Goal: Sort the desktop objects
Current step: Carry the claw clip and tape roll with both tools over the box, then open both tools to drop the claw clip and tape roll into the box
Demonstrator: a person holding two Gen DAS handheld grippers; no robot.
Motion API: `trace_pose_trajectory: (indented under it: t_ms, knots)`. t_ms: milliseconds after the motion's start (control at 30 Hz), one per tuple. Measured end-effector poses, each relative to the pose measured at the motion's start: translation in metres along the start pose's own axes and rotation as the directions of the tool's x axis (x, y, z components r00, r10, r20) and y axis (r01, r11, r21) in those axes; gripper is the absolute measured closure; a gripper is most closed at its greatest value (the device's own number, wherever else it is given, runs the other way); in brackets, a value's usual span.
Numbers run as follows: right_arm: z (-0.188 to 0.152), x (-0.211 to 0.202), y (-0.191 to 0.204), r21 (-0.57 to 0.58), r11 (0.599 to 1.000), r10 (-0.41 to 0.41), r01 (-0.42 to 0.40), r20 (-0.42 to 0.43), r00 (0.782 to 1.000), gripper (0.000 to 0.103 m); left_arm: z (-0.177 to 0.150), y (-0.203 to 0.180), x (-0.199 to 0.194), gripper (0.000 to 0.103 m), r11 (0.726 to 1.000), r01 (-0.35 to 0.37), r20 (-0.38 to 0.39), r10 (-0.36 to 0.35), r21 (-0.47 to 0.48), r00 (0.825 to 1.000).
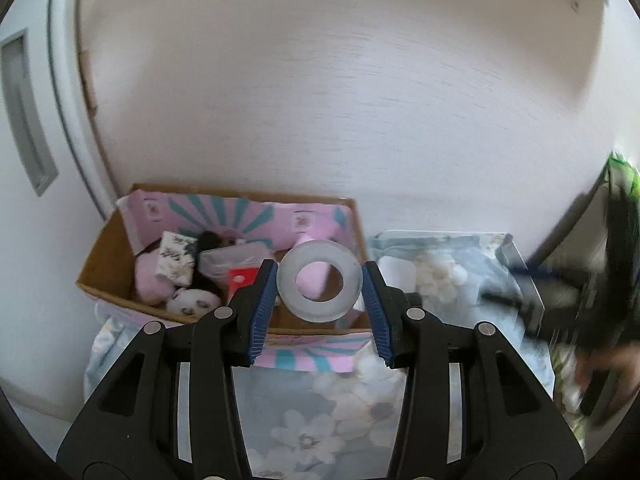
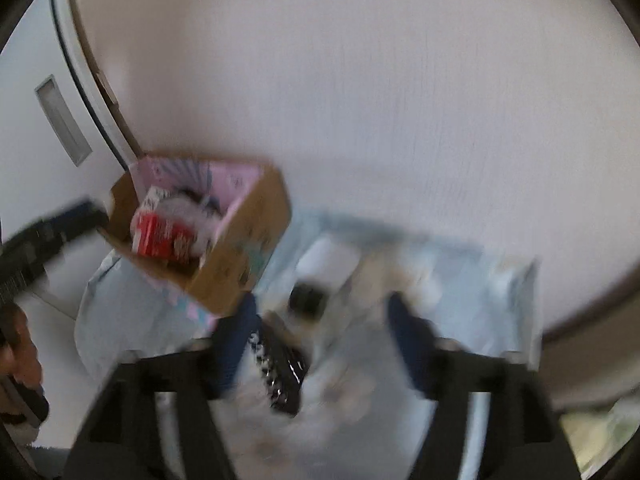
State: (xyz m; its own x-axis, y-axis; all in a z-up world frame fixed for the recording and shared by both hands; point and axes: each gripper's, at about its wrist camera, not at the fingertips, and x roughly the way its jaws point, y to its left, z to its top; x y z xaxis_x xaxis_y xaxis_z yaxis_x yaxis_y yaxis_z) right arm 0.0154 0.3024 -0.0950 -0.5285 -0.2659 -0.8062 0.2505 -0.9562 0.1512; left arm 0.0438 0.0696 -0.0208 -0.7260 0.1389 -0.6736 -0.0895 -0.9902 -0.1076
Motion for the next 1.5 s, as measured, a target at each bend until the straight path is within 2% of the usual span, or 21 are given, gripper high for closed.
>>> trace_pose_trajectory:
  t_ms: [100, 200, 433, 467, 500, 567, 667, 800, 900, 1000, 1100, 1200, 1267, 1500]
  knots:
    - [-0.030, 0.035, 0.010, 0.044, 0.999, 0.004, 0.000, -0.097, 0.995, 0.034, 0.002, 0.015, 0.002, 0.063, 1.000, -0.009, -0.013, 0.009, -0.019, 1.000]
    - [-0.043, 0.063, 0.019, 0.042, 0.999, -0.011, 0.018, -0.167, 0.986, 0.034, 0.003, 0.028, 0.005, 0.063, 1.000, -0.015, -0.029, 0.014, -0.020, 0.999]
    - [-0.041, 0.104, 0.040, -0.071, 0.997, -0.015, -0.001, -0.212, 0.977, 0.034, 0.000, 0.048, 0.010, 0.063, 1.000, -0.025, -0.052, 0.024, -0.019, 0.998]
    - [-0.040, 0.107, 0.042, -0.089, 0.996, -0.015, -0.004, -0.213, 0.977, 0.039, -0.001, 0.051, 0.010, 0.063, 0.999, -0.025, -0.055, 0.024, -0.020, 0.998]
    - [-0.040, 0.111, 0.047, -0.120, 0.993, -0.026, 0.000, -0.214, 0.977, 0.052, -0.001, 0.054, 0.011, 0.063, 0.999, -0.029, -0.059, 0.028, -0.017, 0.998]
    - [-0.038, 0.114, 0.053, -0.165, 0.986, -0.047, 0.010, -0.218, 0.975, 0.052, 0.000, 0.059, 0.013, 0.063, 0.999, -0.033, -0.066, 0.032, -0.015, 0.997]
    - [-0.035, 0.104, 0.054, -0.170, 0.985, -0.054, 0.017, -0.214, 0.975, 0.053, 0.006, 0.071, 0.013, 0.063, 0.999, -0.034, -0.068, 0.033, -0.020, 0.997]
    - [-0.010, 0.055, 0.051, -0.140, 0.989, -0.061, 0.040, -0.152, 0.987, 0.053, 0.026, 0.089, 0.009, 0.063, 1.000, -0.027, -0.044, 0.027, 0.004, 0.999]
    - [0.024, 0.023, 0.061, -0.180, 0.983, -0.065, 0.047, -0.094, 0.993, 0.053, 0.048, 0.105, 0.010, 0.063, 1.000, -0.010, -0.036, 0.011, 0.018, 0.999]
    - [0.063, 0.007, 0.085, -0.243, 0.970, -0.030, 0.017, -0.049, 0.998, 0.052, 0.066, 0.120, 0.016, 0.063, 0.999, -0.004, -0.045, 0.006, 0.040, 0.999]
    - [0.097, 0.016, 0.108, -0.296, 0.955, 0.008, -0.022, -0.049, 0.999, 0.052, 0.078, 0.133, 0.026, 0.063, 0.998, -0.010, -0.068, 0.014, 0.066, 0.998]
    - [0.115, 0.036, 0.131, -0.351, 0.936, 0.017, -0.041, -0.072, 0.997, 0.052, 0.083, 0.144, 0.040, 0.063, 0.996, -0.003, -0.094, 0.012, 0.088, 0.996]
    - [0.124, 0.057, 0.143, -0.353, 0.932, 0.050, -0.086, -0.109, 0.993, 0.052, 0.082, 0.151, 0.051, 0.063, 0.995, -0.004, -0.118, 0.016, 0.104, 0.993]
    - [0.127, 0.094, 0.163, -0.327, 0.935, 0.079, -0.137, -0.185, 0.980, 0.051, 0.076, 0.172, 0.070, 0.063, 0.997, 0.013, -0.156, -0.002, 0.071, 0.988]
